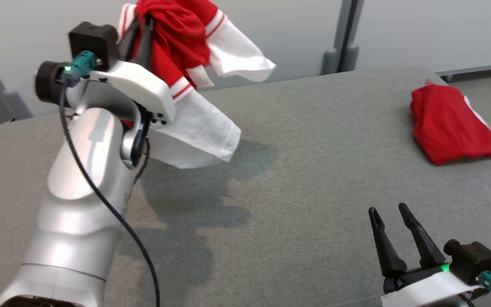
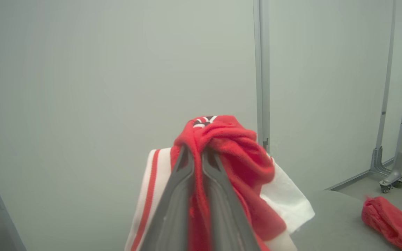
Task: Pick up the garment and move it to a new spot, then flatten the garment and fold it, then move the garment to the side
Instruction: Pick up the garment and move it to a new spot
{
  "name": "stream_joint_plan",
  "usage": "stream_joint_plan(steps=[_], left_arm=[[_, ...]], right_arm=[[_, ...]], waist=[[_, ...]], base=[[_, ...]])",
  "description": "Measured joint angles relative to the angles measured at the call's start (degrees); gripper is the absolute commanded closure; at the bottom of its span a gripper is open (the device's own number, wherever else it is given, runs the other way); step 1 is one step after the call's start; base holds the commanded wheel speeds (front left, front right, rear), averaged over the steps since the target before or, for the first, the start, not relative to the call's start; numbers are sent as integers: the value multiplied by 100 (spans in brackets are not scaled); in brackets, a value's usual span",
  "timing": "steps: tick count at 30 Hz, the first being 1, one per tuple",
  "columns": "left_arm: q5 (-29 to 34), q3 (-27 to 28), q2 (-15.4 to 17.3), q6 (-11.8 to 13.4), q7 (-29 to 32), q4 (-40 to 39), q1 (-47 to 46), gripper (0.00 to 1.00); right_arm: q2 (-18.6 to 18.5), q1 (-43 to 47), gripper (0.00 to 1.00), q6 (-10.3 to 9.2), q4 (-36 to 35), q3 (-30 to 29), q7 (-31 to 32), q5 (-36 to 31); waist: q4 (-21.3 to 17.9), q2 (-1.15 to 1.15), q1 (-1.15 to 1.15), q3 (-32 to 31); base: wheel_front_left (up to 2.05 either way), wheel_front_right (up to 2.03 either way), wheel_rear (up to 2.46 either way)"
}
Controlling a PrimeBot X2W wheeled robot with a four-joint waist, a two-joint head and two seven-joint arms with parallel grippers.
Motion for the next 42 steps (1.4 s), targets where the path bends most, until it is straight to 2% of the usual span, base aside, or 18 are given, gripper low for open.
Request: stream_joint_plan(steps=[10,15,20,21,22,23,24,25,26,33,37,42], left_arm=[[-258,-881,-229,-26,268,208,1038,100],[-1158,-2121,-237,-9,433,202,1692,100],[-1891,-3273,-223,81,599,74,1972,100],[-2002,-3439,-220,102,611,56,1981,64],[-2123,-3595,-216,131,617,41,1980,75],[-2221,-3732,-212,137,627,26,1980,73],[-2293,-3835,-205,177,621,7,1980,45],[-2365,-3929,-201,226,591,-12,1978,8],[-2431,-4008,-192,238,561,-15,1977,0],[-2633,-4159,-130,621,-31,-103,1851,0],[-2641,-3966,-120,829,-493,-250,1660,0],[-2528,-3553,84,992,-742,-750,1644,0]], right_arm=[[29,17,0,0,123,-29,0,-30],[35,16,0,0,181,2,0,-38],[37,9,0,0,211,12,0,-38],[38,6,0,0,214,12,0,-38],[43,3,0,0,222,13,0,-38],[48,1,0,0,231,14,0,-38],[53,1,0,0,242,15,0,-38],[60,1,0,0,257,15,0,-38],[71,0,0,0,282,15,0,-37],[159,-1,0,0,353,34,0,-34],[167,1,0,0,357,49,0,-29],[167,1,0,0,332,53,0,-19]], waist=[[-535,0,0,-82],[-770,0,0,-38],[-855,0,0,57],[-853,0,0,69],[-843,0,0,76],[-826,0,0,82],[-803,0,0,88],[-773,0,0,94],[-740,0,0,99],[-453,0,0,88],[-264,0,0,40],[-16,0,0,-24]], base=[[0,0,0],[0,0,0],[0,0,0],[0,0,0],[0,0,0],[0,0,0],[0,0,0],[0,0,0],[0,0,0],[0,0,0],[0,0,0],[0,0,0]])
